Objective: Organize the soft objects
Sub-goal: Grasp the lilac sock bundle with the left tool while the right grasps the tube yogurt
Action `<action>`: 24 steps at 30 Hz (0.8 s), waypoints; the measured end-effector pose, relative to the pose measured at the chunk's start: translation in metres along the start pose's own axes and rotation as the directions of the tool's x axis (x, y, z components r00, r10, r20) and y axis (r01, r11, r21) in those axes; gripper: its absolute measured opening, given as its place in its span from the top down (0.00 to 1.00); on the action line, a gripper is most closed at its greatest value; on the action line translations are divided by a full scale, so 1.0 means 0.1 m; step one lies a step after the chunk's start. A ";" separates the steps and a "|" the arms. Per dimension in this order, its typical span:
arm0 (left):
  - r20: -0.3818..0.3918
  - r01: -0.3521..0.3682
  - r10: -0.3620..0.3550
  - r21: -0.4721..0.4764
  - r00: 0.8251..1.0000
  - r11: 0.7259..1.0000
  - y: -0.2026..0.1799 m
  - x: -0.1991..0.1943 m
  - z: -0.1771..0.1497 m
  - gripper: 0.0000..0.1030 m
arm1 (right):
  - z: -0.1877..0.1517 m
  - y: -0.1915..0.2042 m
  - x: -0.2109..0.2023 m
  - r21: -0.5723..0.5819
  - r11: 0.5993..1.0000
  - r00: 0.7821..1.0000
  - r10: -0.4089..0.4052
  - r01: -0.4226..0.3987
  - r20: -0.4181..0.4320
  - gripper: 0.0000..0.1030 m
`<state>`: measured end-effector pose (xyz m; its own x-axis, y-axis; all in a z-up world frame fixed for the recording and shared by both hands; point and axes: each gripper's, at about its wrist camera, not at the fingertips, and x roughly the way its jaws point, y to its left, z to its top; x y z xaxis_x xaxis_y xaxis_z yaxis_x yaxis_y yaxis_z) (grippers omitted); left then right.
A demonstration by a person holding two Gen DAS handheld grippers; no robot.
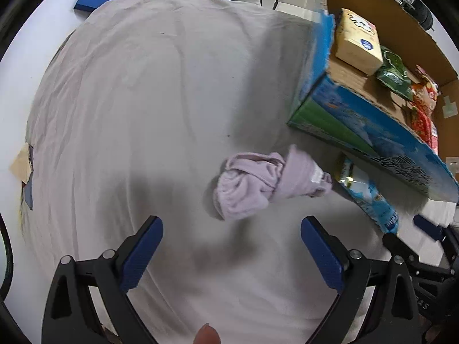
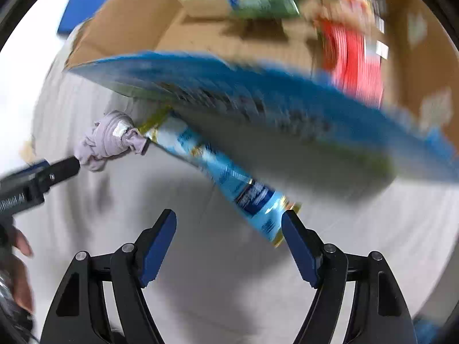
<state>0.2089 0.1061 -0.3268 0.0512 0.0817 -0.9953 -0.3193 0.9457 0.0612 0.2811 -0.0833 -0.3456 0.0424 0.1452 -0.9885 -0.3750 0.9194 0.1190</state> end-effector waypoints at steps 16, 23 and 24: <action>-0.063 -0.021 0.042 0.303 0.997 0.953 -0.39 0.46 0.35 0.04 | -0.26 0.07 0.60 -0.063 0.993 0.982 -0.108 0.099 -0.153 0.82; -0.089 -0.012 0.059 0.454 0.994 0.891 -0.70 0.69 0.44 0.07 | -0.63 -0.29 0.70 0.069 0.997 0.978 -0.009 0.024 -0.211 0.78; -0.102 0.006 0.046 0.460 0.994 0.888 -0.72 0.70 0.45 0.21 | -0.63 -0.34 0.71 0.099 0.995 0.978 0.013 0.008 -0.206 0.77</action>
<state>0.2784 0.0581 -0.3975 -0.0609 0.0928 -0.9938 0.1519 0.9849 0.0827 0.2389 -0.1276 -0.4262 -0.1541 0.0786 -0.9849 -0.2808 0.9523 0.1199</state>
